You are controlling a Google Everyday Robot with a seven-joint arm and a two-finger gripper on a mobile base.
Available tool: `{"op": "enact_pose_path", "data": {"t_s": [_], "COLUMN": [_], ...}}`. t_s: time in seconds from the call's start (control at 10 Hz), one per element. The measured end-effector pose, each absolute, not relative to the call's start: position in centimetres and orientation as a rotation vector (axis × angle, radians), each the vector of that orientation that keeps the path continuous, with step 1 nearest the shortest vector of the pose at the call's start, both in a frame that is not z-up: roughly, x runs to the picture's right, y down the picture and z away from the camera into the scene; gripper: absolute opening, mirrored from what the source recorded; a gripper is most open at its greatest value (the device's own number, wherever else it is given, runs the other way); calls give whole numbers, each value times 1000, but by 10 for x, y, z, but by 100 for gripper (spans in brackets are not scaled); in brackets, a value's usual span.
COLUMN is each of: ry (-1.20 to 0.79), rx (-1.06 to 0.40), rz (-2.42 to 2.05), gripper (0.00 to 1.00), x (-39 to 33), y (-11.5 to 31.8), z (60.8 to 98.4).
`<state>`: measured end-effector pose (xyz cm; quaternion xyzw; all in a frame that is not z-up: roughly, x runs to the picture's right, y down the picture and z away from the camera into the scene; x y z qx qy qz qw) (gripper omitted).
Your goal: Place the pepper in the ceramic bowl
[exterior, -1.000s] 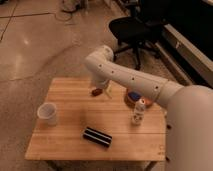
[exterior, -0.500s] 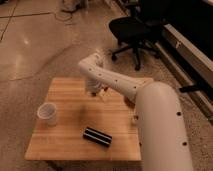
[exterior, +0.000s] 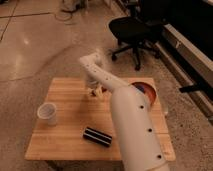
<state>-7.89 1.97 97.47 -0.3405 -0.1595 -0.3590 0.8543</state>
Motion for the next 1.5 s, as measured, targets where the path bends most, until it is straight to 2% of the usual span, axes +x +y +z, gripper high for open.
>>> {"op": "enact_pose_path", "data": {"t_s": [0.7, 0.8, 1.0, 1.1, 1.2, 1.5], "ry": [-325, -322, -334, -342, -369, -420], "rx": [-638, -626, -602, -593, -577, -552], "rz": [-570, -561, -549, -549, -548, -565], "gripper": [79, 74, 52, 44, 30, 2], "x": [-48, -44, -36, -33, -30, -21], "y": [-1, -2, -7, -12, -20, -38], "z": [1029, 1034, 1037, 1035, 1027, 1005]}}
